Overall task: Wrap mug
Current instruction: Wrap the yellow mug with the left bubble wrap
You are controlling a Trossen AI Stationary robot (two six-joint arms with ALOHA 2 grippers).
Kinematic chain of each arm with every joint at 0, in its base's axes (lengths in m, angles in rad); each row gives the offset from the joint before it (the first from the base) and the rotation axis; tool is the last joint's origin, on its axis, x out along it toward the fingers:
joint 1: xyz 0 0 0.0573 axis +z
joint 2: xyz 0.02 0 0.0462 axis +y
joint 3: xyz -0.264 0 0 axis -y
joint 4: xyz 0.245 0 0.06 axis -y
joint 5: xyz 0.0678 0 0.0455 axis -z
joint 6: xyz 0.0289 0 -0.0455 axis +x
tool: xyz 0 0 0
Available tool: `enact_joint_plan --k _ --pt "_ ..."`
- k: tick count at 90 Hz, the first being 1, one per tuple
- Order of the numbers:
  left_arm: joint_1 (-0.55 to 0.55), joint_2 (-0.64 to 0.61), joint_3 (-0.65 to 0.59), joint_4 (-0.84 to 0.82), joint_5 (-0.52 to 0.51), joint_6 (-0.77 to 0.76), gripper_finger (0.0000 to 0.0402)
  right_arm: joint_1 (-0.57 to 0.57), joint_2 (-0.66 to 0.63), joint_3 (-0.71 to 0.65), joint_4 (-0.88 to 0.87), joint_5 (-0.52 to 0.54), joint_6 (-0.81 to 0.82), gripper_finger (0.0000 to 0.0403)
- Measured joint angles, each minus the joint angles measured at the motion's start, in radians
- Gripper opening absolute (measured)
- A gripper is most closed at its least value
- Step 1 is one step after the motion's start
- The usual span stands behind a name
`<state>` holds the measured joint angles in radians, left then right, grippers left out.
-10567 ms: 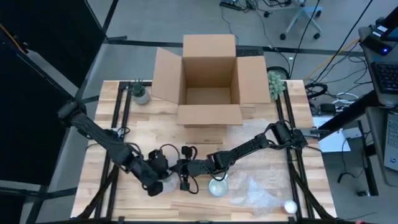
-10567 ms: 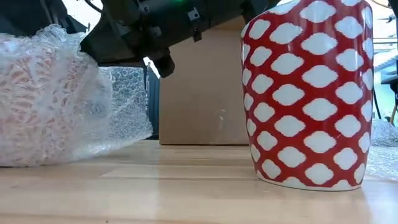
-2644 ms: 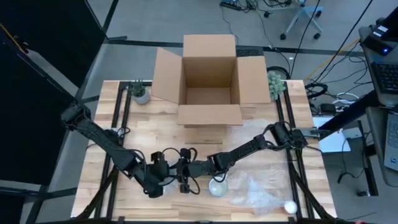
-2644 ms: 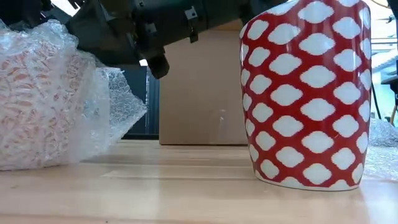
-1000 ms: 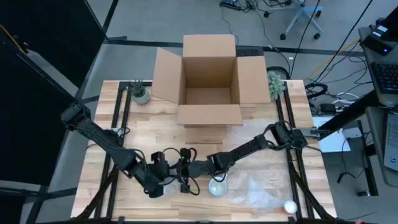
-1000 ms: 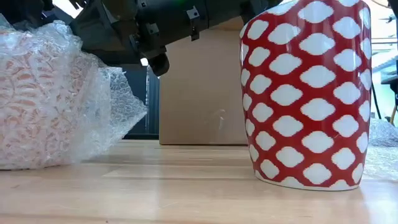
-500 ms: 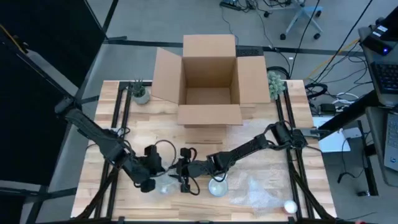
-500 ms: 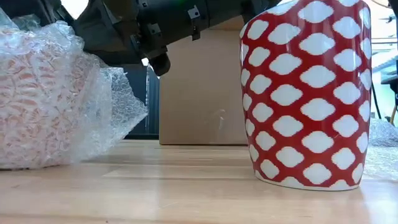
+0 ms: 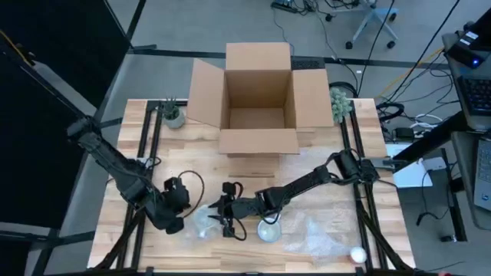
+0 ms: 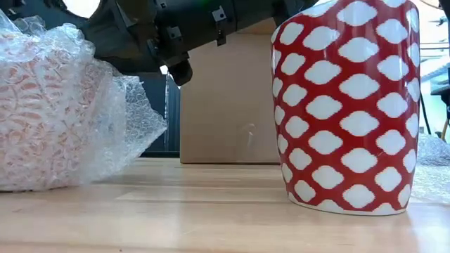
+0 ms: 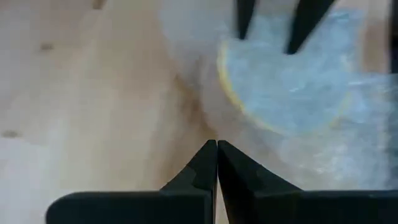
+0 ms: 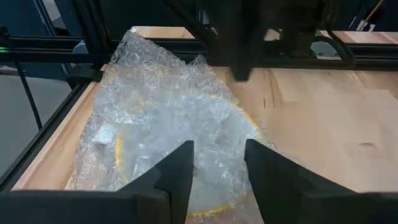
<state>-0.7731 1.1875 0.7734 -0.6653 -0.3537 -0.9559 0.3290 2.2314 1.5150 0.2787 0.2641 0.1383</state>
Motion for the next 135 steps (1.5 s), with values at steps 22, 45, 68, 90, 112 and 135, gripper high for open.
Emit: enact_joint_plan --k 22,45,68,90,112,135 --pt "0.002 0.004 0.0 0.194 -0.045 0.107 0.0 0.0 0.0 0.0 0.006 -0.001 -0.004 0.0132" --pt "0.035 0.007 0.0 0.207 -0.068 0.098 0.0 0.0 0.0 0.0 0.006 0.0 0.0 0.0132" --pt "0.068 0.051 0.0 0.235 -0.069 0.1 0.0 0.0 0.0 0.0 0.006 -0.001 0.0 0.0132" --pt "0.11 0.054 0.0 0.238 -0.064 0.098 0.0007 0.0 0.0 -0.001 0.006 0.0 -0.001 0.0132" --pt "0.139 0.014 0.0 0.232 0.024 0.112 0.0086 0.0 0.0 -0.001 0.006 0.0 -0.001 0.0132" --pt "0.16 -0.011 0.0 0.196 0.05 0.132 0.0165 0.0 0.0 -0.001 0.006 0.0 -0.001 0.0132"
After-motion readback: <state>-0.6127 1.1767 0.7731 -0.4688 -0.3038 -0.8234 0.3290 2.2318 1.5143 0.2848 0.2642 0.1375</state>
